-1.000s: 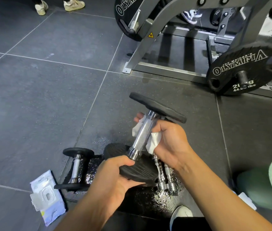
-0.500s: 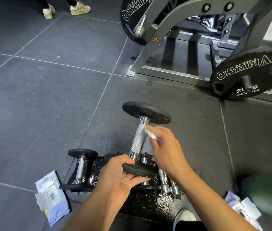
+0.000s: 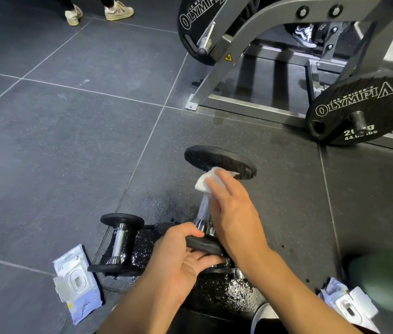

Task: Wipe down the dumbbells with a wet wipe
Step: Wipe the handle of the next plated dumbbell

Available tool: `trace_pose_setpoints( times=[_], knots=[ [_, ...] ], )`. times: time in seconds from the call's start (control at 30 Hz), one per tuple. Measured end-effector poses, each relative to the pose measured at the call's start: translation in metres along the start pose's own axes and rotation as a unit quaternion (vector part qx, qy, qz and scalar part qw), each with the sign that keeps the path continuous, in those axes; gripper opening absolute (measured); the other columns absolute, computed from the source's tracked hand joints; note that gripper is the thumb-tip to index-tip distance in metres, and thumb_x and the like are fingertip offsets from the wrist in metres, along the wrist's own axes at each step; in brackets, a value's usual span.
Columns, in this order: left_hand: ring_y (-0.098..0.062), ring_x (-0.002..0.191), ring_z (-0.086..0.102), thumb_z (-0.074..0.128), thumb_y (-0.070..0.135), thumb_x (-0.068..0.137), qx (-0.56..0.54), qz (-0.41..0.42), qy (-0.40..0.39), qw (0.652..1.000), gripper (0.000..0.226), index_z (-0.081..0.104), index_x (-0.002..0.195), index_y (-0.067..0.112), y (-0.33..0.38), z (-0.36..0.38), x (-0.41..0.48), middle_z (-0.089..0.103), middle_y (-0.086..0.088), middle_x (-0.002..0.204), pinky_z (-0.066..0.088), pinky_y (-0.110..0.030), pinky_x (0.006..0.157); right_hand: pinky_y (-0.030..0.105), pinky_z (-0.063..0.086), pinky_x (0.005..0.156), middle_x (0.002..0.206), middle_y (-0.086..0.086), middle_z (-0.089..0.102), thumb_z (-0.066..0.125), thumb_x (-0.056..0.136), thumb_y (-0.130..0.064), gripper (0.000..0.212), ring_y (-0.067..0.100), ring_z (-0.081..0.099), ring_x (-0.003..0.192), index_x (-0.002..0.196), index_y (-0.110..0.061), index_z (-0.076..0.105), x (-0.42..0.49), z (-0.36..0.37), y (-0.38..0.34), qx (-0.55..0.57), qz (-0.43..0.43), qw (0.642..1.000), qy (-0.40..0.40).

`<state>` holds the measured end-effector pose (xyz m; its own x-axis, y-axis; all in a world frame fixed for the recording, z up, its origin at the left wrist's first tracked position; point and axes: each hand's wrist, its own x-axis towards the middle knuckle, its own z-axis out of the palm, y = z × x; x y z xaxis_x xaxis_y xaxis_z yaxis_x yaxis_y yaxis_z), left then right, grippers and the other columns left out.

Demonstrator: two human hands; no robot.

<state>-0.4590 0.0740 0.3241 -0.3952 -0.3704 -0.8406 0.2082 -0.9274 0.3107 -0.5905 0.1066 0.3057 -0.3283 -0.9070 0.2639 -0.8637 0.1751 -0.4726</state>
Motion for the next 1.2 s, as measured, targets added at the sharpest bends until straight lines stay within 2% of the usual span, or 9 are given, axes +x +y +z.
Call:
trace_pose_setpoints(
  times=[0.2, 0.4, 0.5, 0.6, 0.7, 0.8, 0.93, 1.07, 1.2],
  knots=[
    [-0.057, 0.091, 0.074, 0.055, -0.013, 0.088, 0.015, 0.008, 0.0, 1.0, 0.016, 0.06, 0.103, -0.012, 0.003, -0.003, -0.003, 0.066, -0.048, 0.112, 0.058, -0.074, 0.079, 0.043, 0.058, 0.097, 0.147, 0.0, 0.063, 0.07, 0.089, 0.002, 0.041, 0.037, 0.069, 0.113, 0.128, -0.012, 0.071, 0.003, 0.003, 0.015, -0.017, -0.043, 0.993, -0.11],
    [-0.051, 0.1, 0.075, 0.052, -0.011, 0.089, 0.014, 0.013, -0.031, 0.999, 0.038, 0.064, 0.125, -0.011, 0.006, -0.004, 0.0, 0.072, -0.039, 0.115, 0.059, -0.07, 0.085, 0.023, 0.043, 0.113, 0.15, -0.036, 0.048, 0.054, 0.107, -0.036, 0.033, -0.006, 0.056, 0.131, 0.137, -0.048, 0.064, 0.001, -0.029, 0.026, 0.135, -0.048, 0.921, -0.362],
    [-0.055, 0.096, 0.074, 0.055, -0.013, 0.087, 0.006, 0.011, -0.022, 1.0, 0.032, 0.06, 0.119, -0.013, 0.008, -0.002, -0.003, 0.069, -0.042, 0.116, 0.056, -0.075, 0.087, 0.013, 0.036, 0.115, 0.157, -0.025, 0.046, 0.054, 0.107, -0.031, 0.037, -0.001, 0.053, 0.137, 0.143, -0.035, 0.063, 0.004, -0.028, 0.038, 0.118, -0.066, 0.96, -0.245],
    [-0.059, 0.096, 0.073, 0.056, -0.014, 0.086, 0.006, 0.005, -0.011, 1.0, 0.027, 0.059, 0.113, -0.01, 0.008, 0.001, -0.006, 0.066, -0.045, 0.118, 0.052, -0.079, 0.089, 0.015, 0.033, 0.118, 0.163, -0.014, 0.041, 0.057, 0.103, -0.003, 0.05, 0.003, 0.042, 0.147, 0.149, -0.023, 0.057, 0.007, -0.016, 0.049, 0.086, -0.051, 0.99, -0.099],
    [-0.059, 0.095, 0.073, 0.055, -0.014, 0.087, 0.013, 0.004, -0.018, 1.0, 0.026, 0.059, 0.113, -0.011, 0.006, 0.003, -0.007, 0.066, -0.046, 0.117, 0.052, -0.079, 0.09, 0.031, 0.04, 0.119, 0.164, -0.016, 0.039, 0.054, 0.098, 0.009, 0.067, 0.006, 0.043, 0.147, 0.153, -0.03, 0.052, 0.004, -0.01, 0.048, 0.079, -0.059, 0.985, -0.141],
    [-0.055, 0.098, 0.074, 0.052, -0.013, 0.088, 0.028, 0.008, -0.034, 0.999, 0.034, 0.062, 0.121, -0.012, 0.006, 0.003, -0.006, 0.071, -0.041, 0.114, 0.053, -0.076, 0.093, 0.032, 0.036, 0.122, 0.159, -0.021, 0.045, 0.052, 0.105, -0.004, 0.051, 0.001, 0.044, 0.145, 0.146, -0.034, 0.06, -0.002, -0.016, 0.043, 0.137, -0.094, 0.938, -0.304],
    [-0.051, 0.101, 0.075, 0.053, -0.012, 0.088, 0.036, 0.003, -0.048, 0.998, 0.037, 0.065, 0.123, -0.012, 0.006, 0.003, -0.007, 0.073, -0.037, 0.114, 0.053, -0.075, 0.095, 0.028, 0.038, 0.12, 0.149, -0.021, 0.057, 0.052, 0.108, -0.014, 0.037, -0.006, 0.051, 0.137, 0.137, -0.032, 0.069, 0.002, -0.047, 0.046, 0.224, -0.003, 0.886, -0.406],
    [-0.057, 0.095, 0.074, 0.056, -0.014, 0.086, 0.018, -0.001, -0.026, 1.0, 0.031, 0.059, 0.117, -0.013, 0.008, 0.004, -0.008, 0.067, -0.044, 0.118, 0.052, -0.079, 0.09, 0.046, 0.059, 0.095, 0.127, 0.0, 0.075, 0.054, 0.107, -0.021, 0.035, 0.023, 0.075, 0.094, 0.118, -0.048, 0.074, 0.005, -0.068, 0.053, 0.204, 0.115, 0.931, -0.281],
    [-0.057, 0.093, 0.074, 0.056, -0.013, 0.087, 0.01, -0.004, -0.023, 1.0, 0.032, 0.059, 0.119, -0.012, 0.009, 0.007, -0.009, 0.067, -0.044, 0.119, 0.053, -0.078, 0.091, 0.055, 0.063, 0.081, 0.115, 0.007, 0.074, 0.053, 0.108, -0.013, 0.014, 0.026, 0.081, 0.08, 0.113, -0.015, 0.065, 0.004, -0.063, 0.045, 0.322, 0.276, 0.896, -0.132]
  ],
)
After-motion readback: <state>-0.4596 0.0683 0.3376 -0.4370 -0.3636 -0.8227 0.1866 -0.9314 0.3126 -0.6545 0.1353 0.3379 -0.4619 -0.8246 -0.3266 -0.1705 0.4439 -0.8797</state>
